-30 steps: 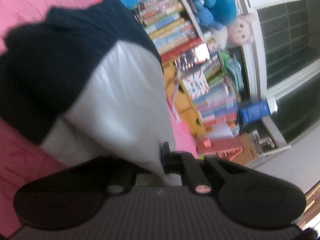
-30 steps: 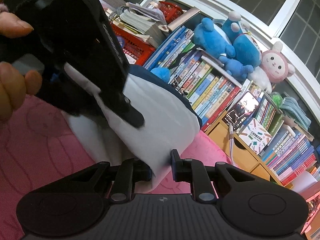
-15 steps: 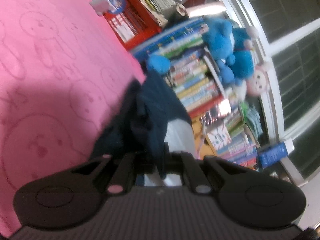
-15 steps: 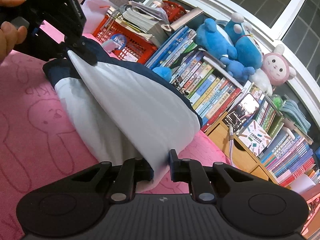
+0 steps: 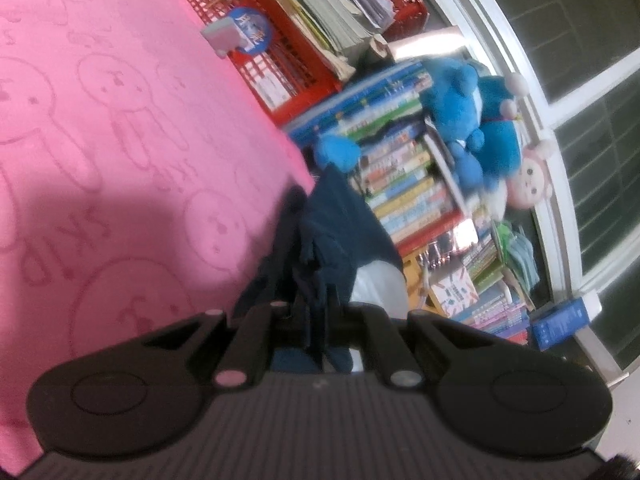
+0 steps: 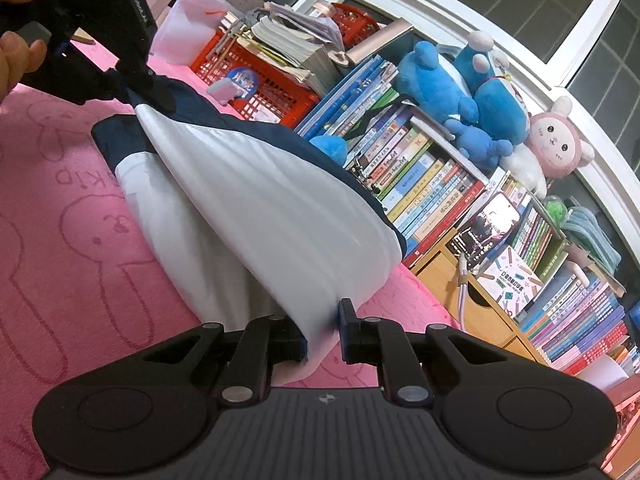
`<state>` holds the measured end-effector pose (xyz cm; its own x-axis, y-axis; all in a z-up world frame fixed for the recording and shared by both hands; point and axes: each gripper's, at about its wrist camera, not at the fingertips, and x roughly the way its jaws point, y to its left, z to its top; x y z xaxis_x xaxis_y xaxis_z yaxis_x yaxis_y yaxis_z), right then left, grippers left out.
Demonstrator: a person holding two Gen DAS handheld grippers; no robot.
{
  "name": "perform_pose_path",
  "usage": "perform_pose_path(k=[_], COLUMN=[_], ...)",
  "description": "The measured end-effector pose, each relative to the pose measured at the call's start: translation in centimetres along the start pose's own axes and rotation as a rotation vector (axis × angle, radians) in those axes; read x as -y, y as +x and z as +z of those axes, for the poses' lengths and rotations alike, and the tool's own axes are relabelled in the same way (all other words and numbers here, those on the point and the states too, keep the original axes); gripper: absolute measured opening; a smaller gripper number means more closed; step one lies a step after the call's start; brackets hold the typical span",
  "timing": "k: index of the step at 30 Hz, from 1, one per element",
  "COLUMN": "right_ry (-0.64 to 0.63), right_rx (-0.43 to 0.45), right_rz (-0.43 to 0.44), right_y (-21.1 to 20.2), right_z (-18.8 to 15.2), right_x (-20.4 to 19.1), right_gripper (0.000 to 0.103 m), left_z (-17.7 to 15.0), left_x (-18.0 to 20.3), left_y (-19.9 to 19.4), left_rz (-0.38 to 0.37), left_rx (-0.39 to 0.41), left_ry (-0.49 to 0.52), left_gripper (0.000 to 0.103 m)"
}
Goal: Fold clothes
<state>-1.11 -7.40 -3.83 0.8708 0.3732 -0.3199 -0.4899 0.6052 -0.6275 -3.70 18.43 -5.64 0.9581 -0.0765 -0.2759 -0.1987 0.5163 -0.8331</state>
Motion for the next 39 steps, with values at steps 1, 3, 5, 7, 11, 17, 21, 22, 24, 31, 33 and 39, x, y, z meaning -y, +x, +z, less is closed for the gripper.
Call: perform_pose_path(k=[1, 3, 5, 7, 11, 17, 21, 22, 24, 31, 33, 39], right_ry=[-0.001, -0.002, -0.001, 0.007, 0.015, 0.022, 0.165, 0.205, 0.292, 0.79, 0.826, 0.848], right_rx=[0.0, 0.001, -0.001, -0.004, -0.006, -0.011, -0.073, -0.092, -0.13, -0.263, -0.244, -0.187], right_rz=[0.0, -0.003, -0.008, -0.016, -0.011, 0.0, 0.074, 0.086, 0.085, 0.147, 0.15, 0.16], right_y=[0.0, 0.0, 0.0, 0.1, 0.0, -0.2, -0.8, -0.9, -0.9, 0.6, 0.8, 0.5], right_z=[0.0, 0.0, 0.0, 0.1, 0.1, 0.1, 0.0, -0.1, -0.4, -1.9, -1.7, -0.4], right_x=[0.0, -0.1, -0.1, 0.1, 0.2, 0.1, 1.3, 1.7, 2.3, 5.4, 5.4, 5.6], right_gripper=[0.016, 0.016, 0.016, 0.015, 0.016, 0.027, 0.046, 0.047, 0.051, 0.05, 0.034, 0.019], left_z=[0.1, 0.3, 0.8, 1.6, 2.4, 0.5, -0.9, -1.1, -1.5, -3.0, -3.6, -5.4], left_x=[-0.1, -0.3, -0.2, -0.4, -0.3, 1.9, 2.1, 2.1, 2.1, 1.4, 1.5, 1.6], left_y=[-0.2, -0.6, -1.8, -3.1, -5.5, -5.6, -4.7, -4.5, -4.3, -3.7, -3.2, -1.5], left_rz=[0.004, 0.012, 0.067, 0.118, 0.121, 0.067, 0.023, 0.018, 0.002, -0.08, -0.095, -0.153], left_rx=[0.008, 0.026, 0.094, 0.163, 0.193, 0.067, 0.005, -0.004, -0.023, -0.108, -0.135, -0.235], left_ry=[-0.007, -0.016, 0.01, 0.037, 0.115, 0.255, 0.228, 0.22, 0.202, 0.075, 0.052, -0.039], left_gripper=[0.006, 0.006, 0.001, 0.0, 0.0, 0.005, 0.008, 0.009, 0.009, 0.01, 0.011, 0.019])
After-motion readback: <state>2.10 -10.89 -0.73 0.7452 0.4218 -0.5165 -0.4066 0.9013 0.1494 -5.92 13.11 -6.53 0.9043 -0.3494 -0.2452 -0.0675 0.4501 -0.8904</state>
